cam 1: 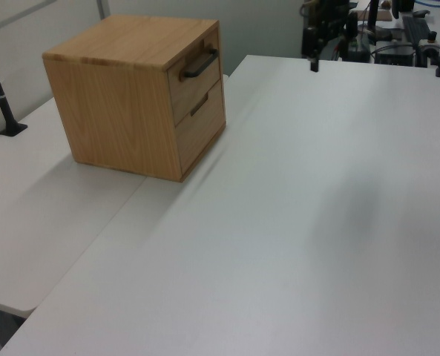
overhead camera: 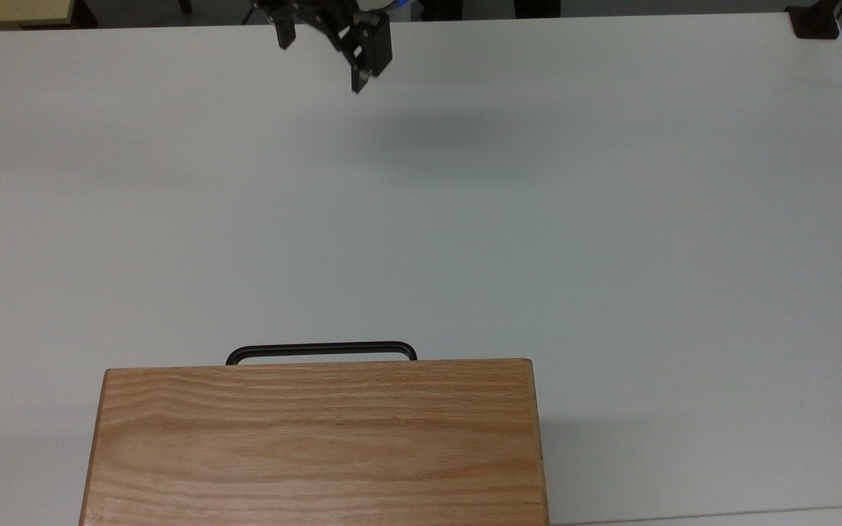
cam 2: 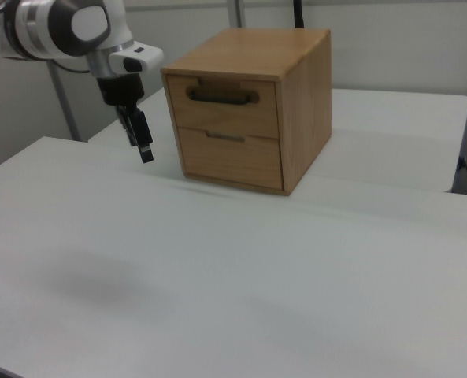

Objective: Open the drawer by sliding it
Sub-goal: 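Move the gripper toward the black handle of the upper drawer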

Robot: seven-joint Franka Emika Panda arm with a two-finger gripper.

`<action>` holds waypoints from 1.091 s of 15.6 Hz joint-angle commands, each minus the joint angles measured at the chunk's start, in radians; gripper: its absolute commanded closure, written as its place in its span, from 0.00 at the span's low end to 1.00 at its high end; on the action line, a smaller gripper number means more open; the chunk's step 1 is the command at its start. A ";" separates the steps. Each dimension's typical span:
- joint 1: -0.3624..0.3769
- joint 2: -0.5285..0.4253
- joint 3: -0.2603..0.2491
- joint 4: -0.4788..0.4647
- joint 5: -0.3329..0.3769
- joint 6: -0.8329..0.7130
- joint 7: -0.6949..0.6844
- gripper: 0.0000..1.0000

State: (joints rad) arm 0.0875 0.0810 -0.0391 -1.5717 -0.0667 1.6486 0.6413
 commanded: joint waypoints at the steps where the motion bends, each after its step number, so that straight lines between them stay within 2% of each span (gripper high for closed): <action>1: -0.003 0.029 0.005 0.021 0.011 0.095 0.280 0.00; 3: 0.000 0.042 0.005 0.021 0.010 0.182 0.444 0.03; 7: 0.002 0.095 0.005 0.022 0.008 0.363 0.714 0.03; 9: 0.002 0.123 0.005 0.022 0.008 0.504 0.832 0.03; 14: 0.002 0.201 0.005 0.022 0.008 0.801 0.983 0.04; 17: 0.002 0.269 0.005 0.022 0.008 0.986 1.032 0.09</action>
State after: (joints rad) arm 0.0880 0.2857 -0.0372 -1.5633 -0.0659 2.4810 1.6119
